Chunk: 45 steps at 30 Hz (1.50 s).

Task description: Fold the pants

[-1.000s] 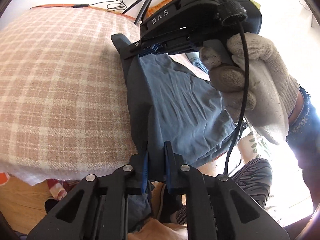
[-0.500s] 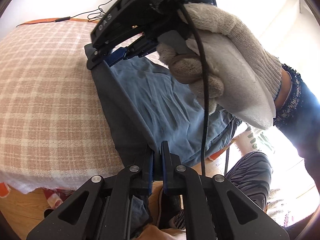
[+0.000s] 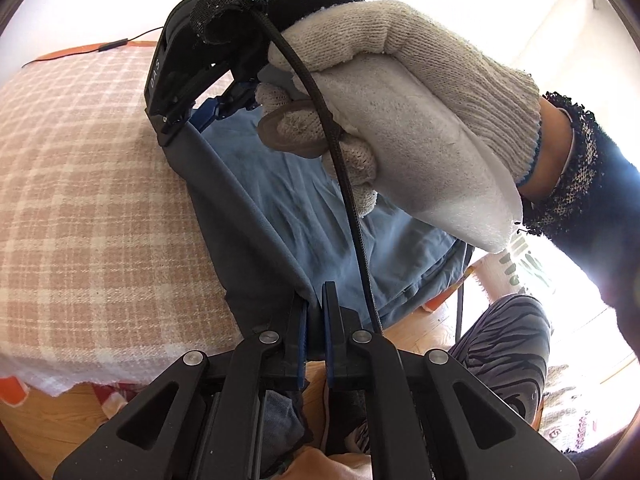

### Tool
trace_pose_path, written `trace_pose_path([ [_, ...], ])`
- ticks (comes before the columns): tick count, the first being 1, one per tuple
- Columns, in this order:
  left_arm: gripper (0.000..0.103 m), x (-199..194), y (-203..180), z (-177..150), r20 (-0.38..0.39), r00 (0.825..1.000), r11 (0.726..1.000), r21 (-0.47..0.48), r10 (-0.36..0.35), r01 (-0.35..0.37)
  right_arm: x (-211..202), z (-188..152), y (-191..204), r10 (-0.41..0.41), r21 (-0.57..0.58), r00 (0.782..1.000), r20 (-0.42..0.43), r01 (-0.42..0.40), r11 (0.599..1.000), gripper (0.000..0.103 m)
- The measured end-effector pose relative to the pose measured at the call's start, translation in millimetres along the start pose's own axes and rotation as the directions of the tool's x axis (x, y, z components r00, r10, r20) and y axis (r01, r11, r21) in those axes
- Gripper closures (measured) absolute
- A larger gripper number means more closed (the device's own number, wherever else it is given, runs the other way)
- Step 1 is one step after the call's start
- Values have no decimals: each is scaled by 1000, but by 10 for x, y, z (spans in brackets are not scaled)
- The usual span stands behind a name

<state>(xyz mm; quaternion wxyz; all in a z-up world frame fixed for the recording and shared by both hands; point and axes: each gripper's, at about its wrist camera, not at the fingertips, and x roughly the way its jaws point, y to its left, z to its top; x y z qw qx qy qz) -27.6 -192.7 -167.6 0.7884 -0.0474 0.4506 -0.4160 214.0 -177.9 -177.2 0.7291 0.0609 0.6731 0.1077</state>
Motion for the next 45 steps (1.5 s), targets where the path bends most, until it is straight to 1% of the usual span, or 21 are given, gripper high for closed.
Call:
trace_pose_path([
  [3, 98, -17, 9, 14, 2, 1000, 1000, 6, -6, 6, -25, -9, -12, 9, 2, 1000, 10, -9, 1000, 93],
  [7, 98, -43, 50, 9, 4, 1000, 1000, -1, -26, 26, -119, -38, -96, 36, 21, 999, 34, -37, 999, 96],
  [13, 98, -83, 83, 13, 14, 998, 997, -28, -67, 67, -355, -114, -231, 83, 49, 992, 100, -89, 995, 98],
  [17, 98, -73, -11, 49, 3, 997, 997, 3, -79, 79, -555, -183, -363, 110, 75, 983, 149, -122, 990, 98],
  [22, 98, -41, -189, 136, -3, 993, 993, 40, -114, 114, -796, -326, -594, 112, 108, 972, 208, -137, 985, 98],
  [29, 99, 98, -491, 296, -30, 981, 978, 83, -190, 192, -1115, -582, -1027, 86, 169, 957, 276, -137, 976, 99],
  [35, 99, 236, -765, 411, -57, 965, 957, 124, -256, 261, -1400, -812, -1419, 45, 216, 948, 316, -118, 969, 99],
  [40, 99, 418, -995, 466, -95, 951, 940, 156, -293, 305, -1549, -996, -1741, 15, 257, 942, 334, -106, 961, 99],
  [45, 99, 607, -1189, 494, -137, 937, 923, 176, -321, 341, -1617, -1195, -2032, -14, 290, 943, 333, -88, 953, 99],
])
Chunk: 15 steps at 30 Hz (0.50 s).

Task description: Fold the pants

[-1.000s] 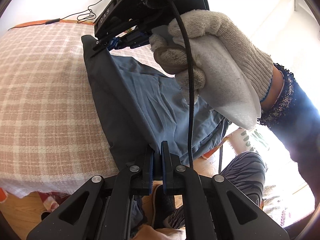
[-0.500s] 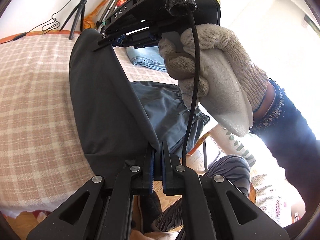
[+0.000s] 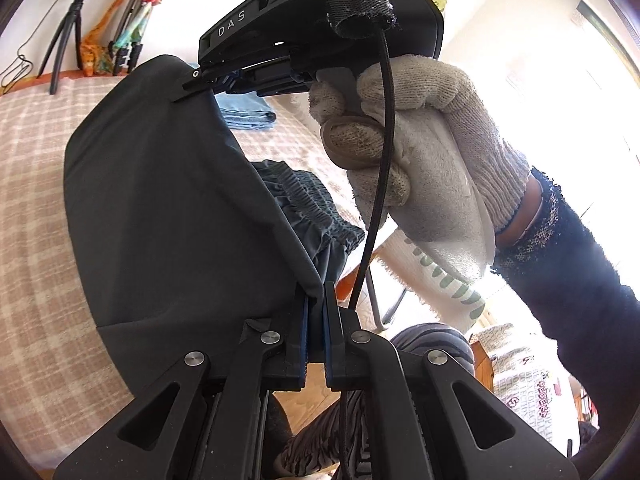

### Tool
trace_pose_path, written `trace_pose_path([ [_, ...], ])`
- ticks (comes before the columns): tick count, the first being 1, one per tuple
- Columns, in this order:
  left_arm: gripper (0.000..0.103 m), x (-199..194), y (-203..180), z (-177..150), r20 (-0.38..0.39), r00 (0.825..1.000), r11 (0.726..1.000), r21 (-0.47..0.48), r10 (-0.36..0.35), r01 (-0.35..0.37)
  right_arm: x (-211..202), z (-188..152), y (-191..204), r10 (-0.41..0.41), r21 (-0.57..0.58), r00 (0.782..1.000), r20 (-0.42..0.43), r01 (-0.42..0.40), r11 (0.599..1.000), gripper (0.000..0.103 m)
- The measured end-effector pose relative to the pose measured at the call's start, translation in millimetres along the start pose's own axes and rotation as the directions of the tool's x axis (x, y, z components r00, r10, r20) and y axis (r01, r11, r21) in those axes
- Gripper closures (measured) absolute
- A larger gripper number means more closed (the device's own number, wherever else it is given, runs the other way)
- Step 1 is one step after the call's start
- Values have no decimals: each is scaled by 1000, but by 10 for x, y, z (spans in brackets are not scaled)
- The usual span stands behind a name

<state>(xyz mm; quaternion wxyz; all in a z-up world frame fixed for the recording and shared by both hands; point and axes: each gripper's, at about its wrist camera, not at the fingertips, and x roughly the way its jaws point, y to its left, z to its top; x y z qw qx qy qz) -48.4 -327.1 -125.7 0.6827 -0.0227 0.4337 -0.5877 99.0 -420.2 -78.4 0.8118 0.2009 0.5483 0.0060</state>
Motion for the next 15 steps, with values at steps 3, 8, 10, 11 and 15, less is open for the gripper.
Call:
trace_pose_path([
  [3, 99, 158, -46, 58, -20, 1000, 1000, 8, -23, 23, -64, -46, -206, -19, 16, 1000, -1, 19, 1000, 99],
  [8, 99, 440, -153, 135, -54, 997, 998, 18, -63, 64, -157, -107, -542, -45, 50, 999, -1, 45, 998, 99],
  [10, 99, 552, -196, 183, -64, 995, 997, 23, -78, 80, -189, -126, -662, -55, 58, 998, -1, 55, 997, 99],
  [11, 99, 599, -212, 207, -68, 994, 996, 24, -86, 88, -206, -136, -715, -61, 60, 998, -2, 61, 996, 99],
  [15, 99, 775, -278, 300, -82, 991, 993, 30, -110, 113, -257, -143, -922, -81, 66, 997, -5, 81, 995, 99],
])
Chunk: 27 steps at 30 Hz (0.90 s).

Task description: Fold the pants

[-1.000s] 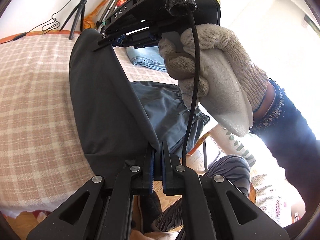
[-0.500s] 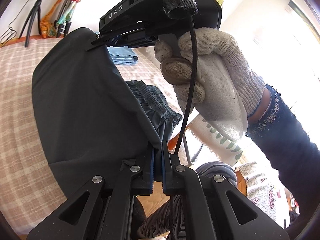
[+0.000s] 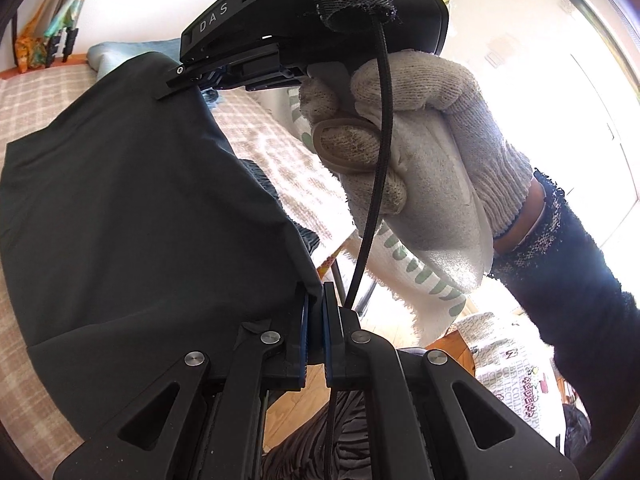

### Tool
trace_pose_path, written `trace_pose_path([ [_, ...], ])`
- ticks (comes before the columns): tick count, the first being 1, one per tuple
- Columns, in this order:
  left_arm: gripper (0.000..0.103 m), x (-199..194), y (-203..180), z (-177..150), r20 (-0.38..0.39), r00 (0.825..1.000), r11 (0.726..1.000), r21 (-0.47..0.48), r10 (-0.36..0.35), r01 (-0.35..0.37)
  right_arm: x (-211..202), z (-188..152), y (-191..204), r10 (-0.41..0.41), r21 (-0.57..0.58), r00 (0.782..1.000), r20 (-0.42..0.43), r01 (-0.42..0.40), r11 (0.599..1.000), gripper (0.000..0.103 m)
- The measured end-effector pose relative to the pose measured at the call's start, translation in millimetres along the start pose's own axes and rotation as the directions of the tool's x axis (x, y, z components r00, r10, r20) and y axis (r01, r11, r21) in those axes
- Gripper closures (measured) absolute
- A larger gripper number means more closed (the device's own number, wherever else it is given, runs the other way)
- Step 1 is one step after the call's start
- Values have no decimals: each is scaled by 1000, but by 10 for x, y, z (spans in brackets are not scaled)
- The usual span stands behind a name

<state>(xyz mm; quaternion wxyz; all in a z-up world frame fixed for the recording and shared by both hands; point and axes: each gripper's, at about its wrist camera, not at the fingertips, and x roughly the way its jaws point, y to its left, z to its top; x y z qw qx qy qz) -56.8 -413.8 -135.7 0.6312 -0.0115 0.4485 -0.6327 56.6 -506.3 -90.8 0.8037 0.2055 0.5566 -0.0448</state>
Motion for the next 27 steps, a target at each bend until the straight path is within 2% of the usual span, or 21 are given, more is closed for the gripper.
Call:
trace_pose_path([
  [15, 99, 605, 8, 287, -73, 996, 999, 17, -46, 48, 109, -6, -684, -24, 32, 999, -26, 25, 999, 99],
  [22, 99, 728, -26, 358, -85, 996, 999, 21, -36, 38, 212, -14, -954, -36, 54, 999, -26, 38, 998, 99],
  [27, 99, 737, -59, 319, -109, 994, 999, 38, -4, 8, 432, -95, -1159, -36, 93, 997, -63, 41, 995, 99],
])
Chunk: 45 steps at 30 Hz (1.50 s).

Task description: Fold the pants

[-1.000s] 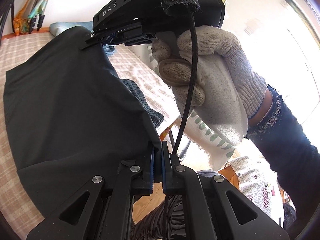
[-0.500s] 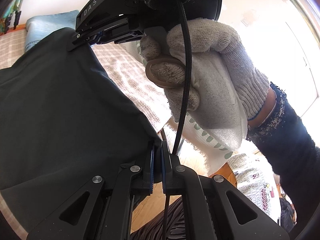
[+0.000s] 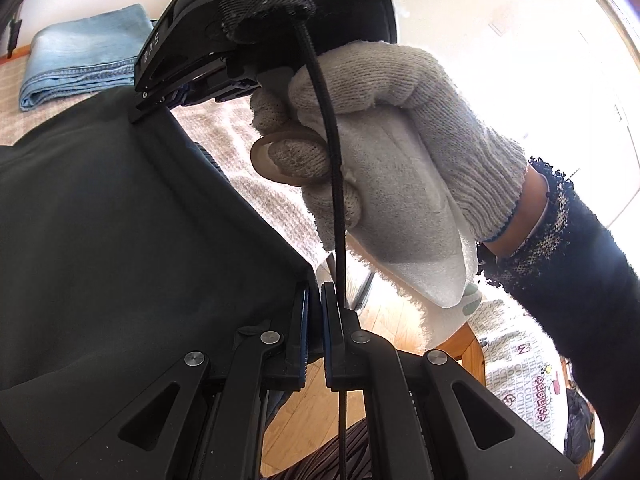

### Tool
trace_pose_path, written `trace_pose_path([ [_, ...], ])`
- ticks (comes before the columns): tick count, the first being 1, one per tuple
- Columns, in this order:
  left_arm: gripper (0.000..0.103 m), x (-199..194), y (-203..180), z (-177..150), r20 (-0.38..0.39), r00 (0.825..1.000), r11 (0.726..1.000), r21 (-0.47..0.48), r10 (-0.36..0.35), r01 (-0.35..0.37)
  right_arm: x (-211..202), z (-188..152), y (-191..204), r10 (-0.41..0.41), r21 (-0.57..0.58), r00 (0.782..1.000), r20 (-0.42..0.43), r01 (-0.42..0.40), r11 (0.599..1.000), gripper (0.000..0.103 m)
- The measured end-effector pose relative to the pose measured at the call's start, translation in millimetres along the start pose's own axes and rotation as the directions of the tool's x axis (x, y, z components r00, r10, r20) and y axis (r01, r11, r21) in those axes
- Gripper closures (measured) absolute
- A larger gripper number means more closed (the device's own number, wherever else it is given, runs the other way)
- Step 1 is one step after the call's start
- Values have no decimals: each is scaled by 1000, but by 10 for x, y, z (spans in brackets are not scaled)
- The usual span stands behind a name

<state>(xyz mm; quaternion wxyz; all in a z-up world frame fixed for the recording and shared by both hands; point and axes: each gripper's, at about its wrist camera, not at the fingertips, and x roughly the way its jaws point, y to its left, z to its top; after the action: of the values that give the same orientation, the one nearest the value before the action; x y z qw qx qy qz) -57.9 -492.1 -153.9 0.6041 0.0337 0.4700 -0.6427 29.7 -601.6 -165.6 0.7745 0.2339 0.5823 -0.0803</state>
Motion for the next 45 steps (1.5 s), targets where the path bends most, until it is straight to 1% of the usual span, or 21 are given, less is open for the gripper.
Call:
trace_pose_path([
  [3, 99, -31, -4, -45, -19, 1000, 1000, 9, 10, -9, 84, -37, -35, 2, 7, 1000, -7, -2, 1000, 99],
  [4, 95, -53, 0, -61, -26, 1000, 1000, 10, 14, -13, 94, -47, -30, 2, 9, 1000, -6, -2, 1000, 99],
  [9, 95, -186, -26, -115, -48, 999, 1000, 25, 13, -12, 88, -40, -37, -10, 19, 1000, -3, 10, 1000, 99],
  [10, 91, -234, -26, -137, -54, 999, 1000, 24, 10, -9, 69, -39, -39, -17, 21, 1000, 1, 17, 1000, 98],
  [11, 86, -263, -30, -113, -58, 998, 1000, 24, -1, 3, 49, -41, -33, -29, 22, 1000, 6, 29, 999, 94],
  [13, 84, -391, -30, -166, -60, 998, 1000, 25, -14, 16, -9, -39, -39, -75, 21, 997, 23, 75, 997, 86],
  [14, 84, -453, -15, -168, -57, 998, 1000, 26, -13, 14, -50, -40, -48, -90, 30, 996, 28, 89, 996, 86],
  [16, 84, -584, 65, -139, -46, 999, 999, 34, -3, 5, -195, -55, -59, -81, 46, 995, 57, 79, 996, 86],
  [18, 84, -802, 141, -169, -32, 999, 999, 42, 22, -20, -384, -100, -6, -96, 37, 991, 95, 93, 995, 86],
  [20, 84, -1034, 234, -154, -5, 998, 997, 52, 65, -64, -604, -189, 77, -97, 30, 985, 141, 94, 995, 86],
  [23, 84, -1376, 410, -95, 37, 989, 987, 71, 143, -145, -891, -401, 228, -63, 42, 979, 196, 56, 998, 86],
  [24, 84, -1473, 488, -66, 50, 984, 982, 70, 171, -174, -964, -479, 301, -58, 41, 976, 210, 50, 998, 86],
  [27, 84, -1695, 763, -16, 77, 964, 963, 66, 255, -260, -1144, -760, 523, -8, 54, 972, 236, -4, 999, 85],
  [29, 84, -1745, 982, 71, 75, 954, 954, 55, 291, -295, -1219, -968, 659, 37, 70, 969, 246, -56, 996, 84],
  [31, 84, -1701, 1123, 92, 64, 949, 949, 41, 310, -313, -1248, -1195, 814, 76, 78, 968, 241, -97, 992, 76],
  [32, 84, -1589, 1174, 84, 52, 946, 946, 42, 320, -323, -1246, -1309, 894, 93, 79, 968, 235, -114, 990, 75],
  [33, 84, -1600, 1249, 96, 48, 939, 939, 41, 340, -342, -1229, -1412, 972, 106, 77, 968, 226, -126, 989, 75],
  [34, 84, -1584, 1306, 113, 42, 937, 936, 39, 348, -349, -1212, -1516, 1053, 119, 78, 969, 217, -138, 987, 75],
  [37, 84, -1476, 1457, 119, 11, 938, 938, 35, 346, -346, -1110, -1816, 1259, 146, 88, 969, 198, -166, 982, 75],
  [41, 84, -1346, 1572, 138, -24, 948, 948, 27, 316, -316, -912, -2114, 1439, 181, 133, 967, 179, -206, 970, 75],
  [45, 84, -1265, 1609, 156, -38, 962, 962, 9, 271, -271, -741, -2292, 1644, 160, 111, 973, 167, -180, 977, 75],
])
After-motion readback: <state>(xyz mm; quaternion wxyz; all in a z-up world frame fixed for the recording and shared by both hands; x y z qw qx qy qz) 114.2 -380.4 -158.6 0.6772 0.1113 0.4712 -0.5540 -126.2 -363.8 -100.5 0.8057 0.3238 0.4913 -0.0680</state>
